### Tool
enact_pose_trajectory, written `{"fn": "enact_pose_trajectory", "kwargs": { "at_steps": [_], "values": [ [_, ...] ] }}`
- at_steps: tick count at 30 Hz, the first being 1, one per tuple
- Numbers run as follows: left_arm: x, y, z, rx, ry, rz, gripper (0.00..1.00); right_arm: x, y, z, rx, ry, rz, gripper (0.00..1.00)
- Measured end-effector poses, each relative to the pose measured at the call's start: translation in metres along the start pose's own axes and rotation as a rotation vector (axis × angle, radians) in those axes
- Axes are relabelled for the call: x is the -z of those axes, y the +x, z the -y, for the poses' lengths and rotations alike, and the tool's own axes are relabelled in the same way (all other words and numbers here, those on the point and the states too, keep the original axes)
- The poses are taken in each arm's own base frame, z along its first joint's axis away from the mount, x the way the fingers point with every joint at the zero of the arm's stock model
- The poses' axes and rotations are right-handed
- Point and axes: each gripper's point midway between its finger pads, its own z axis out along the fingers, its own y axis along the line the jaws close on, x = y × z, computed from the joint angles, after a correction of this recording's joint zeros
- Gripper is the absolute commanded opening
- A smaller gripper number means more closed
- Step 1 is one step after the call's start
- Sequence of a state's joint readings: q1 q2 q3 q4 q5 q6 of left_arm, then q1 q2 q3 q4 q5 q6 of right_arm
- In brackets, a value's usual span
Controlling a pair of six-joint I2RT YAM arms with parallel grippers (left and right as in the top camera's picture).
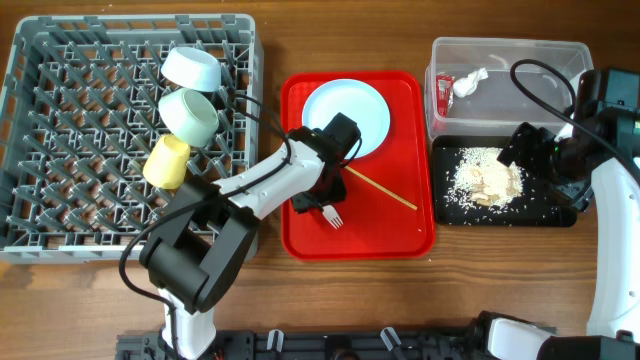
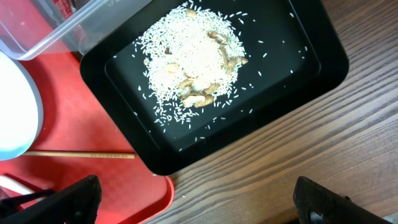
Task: Sort waste into correct bins and load items into the dishwasher rack
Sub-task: 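Lift the spork and insert it upright into the rack with left gripper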
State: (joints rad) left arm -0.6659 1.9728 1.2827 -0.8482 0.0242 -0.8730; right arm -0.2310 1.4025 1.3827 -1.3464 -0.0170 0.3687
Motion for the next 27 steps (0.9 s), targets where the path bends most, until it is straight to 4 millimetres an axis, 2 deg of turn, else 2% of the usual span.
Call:
{"fn": "enact_pose_trajectory", "kwargs": {
  "at_steps": [5,10,22,27],
  "values": [
    [0.0,-0.0005,-0.0012,0.005,-0.006,0.004,0.29,0.0,0.0,0.0,0.0,0.0,0.0,1.0],
    [-0.0001,-0.0011,-0.0017,0.009,-0.009,0.007,0.07,0.0,0.0,0.0,0.0,0.0,0.0,1.0],
    [0.0001,-0.0011,-0.0019,0.005,-0.01,0.008,0.04,0.0,0.0003,0.0001,0.0,0.001,-0.001,1.0],
    [0.0081,-0.0026,-0.0002,-0.007,0.008,0.02,0.04,0.0,0.0007,0.0003,0.0,0.001,-0.003,1.0]
  ]
}}
